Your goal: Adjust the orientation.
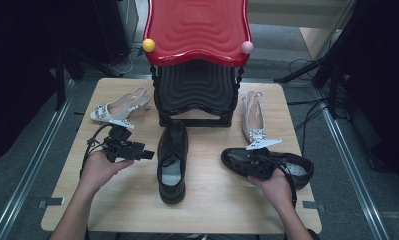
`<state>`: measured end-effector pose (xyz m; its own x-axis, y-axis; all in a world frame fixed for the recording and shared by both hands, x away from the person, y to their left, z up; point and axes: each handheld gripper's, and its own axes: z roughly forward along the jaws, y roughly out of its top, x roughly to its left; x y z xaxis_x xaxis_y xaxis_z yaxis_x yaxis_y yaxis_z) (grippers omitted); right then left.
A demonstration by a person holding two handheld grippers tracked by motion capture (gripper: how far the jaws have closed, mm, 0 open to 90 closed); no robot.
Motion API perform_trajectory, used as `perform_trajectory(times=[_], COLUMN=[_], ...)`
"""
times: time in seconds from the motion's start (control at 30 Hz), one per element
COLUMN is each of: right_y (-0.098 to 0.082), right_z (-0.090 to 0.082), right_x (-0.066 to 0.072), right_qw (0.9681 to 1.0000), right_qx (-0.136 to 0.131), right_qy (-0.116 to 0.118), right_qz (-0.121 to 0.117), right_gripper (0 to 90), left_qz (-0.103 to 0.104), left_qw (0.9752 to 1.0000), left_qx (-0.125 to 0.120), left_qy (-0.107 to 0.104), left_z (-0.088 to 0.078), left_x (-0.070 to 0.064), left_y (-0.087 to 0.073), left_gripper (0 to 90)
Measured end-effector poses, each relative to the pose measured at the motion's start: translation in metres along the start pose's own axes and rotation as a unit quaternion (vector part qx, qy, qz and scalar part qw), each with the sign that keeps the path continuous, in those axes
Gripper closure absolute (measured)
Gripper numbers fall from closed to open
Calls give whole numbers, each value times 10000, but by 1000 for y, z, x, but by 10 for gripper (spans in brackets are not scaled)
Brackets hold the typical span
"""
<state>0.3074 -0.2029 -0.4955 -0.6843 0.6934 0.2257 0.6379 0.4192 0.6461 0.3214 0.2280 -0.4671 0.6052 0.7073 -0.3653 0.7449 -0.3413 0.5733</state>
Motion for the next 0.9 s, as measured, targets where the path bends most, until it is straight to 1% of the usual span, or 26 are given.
perform_trajectory(times=[0.07,0.1,0.2,0.23,0.27,0.3,0.33,0.37,0.4,0.43,0.47,0.53,0.57,0.7,0.83,0.87,0.9], right_y=[-1,-2,-3,-3,-4,-6,-6,-8,-8,-11,-12,-14,-14,-18,-24,-26,-27], right_z=[-3,-12,-25,-25,-29,-38,-38,-47,-47,-55,-59,-68,-72,-89,-100,-103,-106], right_x=[-1,-2,-3,-3,-3,-5,-5,-8,-8,-10,-11,-13,-13,-19,-25,-27,-28], right_qw=[10000,9999,9996,9996,9993,9987,9987,9983,9983,9975,9970,9960,9957,9931,9915,9911,9905], right_qx=[-29,-136,-278,-278,-344,-445,-445,-477,-477,-527,-536,-599,-638,-759,-807,-805,-811], right_qy=[35,46,-89,-89,-125,-222,-222,-297,-297,-423,-490,-573,-588,-759,-885,-929,-968], right_qz=[32,16,3,3,28,75,75,168,168,215,261,326,337,466,510,514,536], right_gripper=[884,844,783,783,777,768,768,770,770,792,815,882,897,900,900,900,900], left_qz=[5,27,35,35,75,76,76,103,103,106,116,108,116,123,123,122,111], left_qw=[10000,10000,10000,10000,10000,10000,10000,9999,9999,9999,9999,9999,9999,9998,9998,9999,9999], left_qx=[7,11,14,14,32,25,25,44,44,66,59,70,78,75,70,70,70], left_qy=[9,-23,-41,-41,-41,-59,-59,-62,-62,-77,-70,-100,-95,-102,-108,-71,-76], left_z=[1,1,3,3,4,6,6,7,7,8,9,10,10,12,12,13,13], left_x=[0,0,-1,-1,-1,-2,-2,-2,-2,-2,-2,-2,-2,-1,-1,-1,-1], left_y=[1,3,6,6,7,8,8,10,10,11,12,13,14,16,16,17,17], left_gripper=[371,371,371,371,371,371,371,371,371,371,372,372,372,372,373,373,373])
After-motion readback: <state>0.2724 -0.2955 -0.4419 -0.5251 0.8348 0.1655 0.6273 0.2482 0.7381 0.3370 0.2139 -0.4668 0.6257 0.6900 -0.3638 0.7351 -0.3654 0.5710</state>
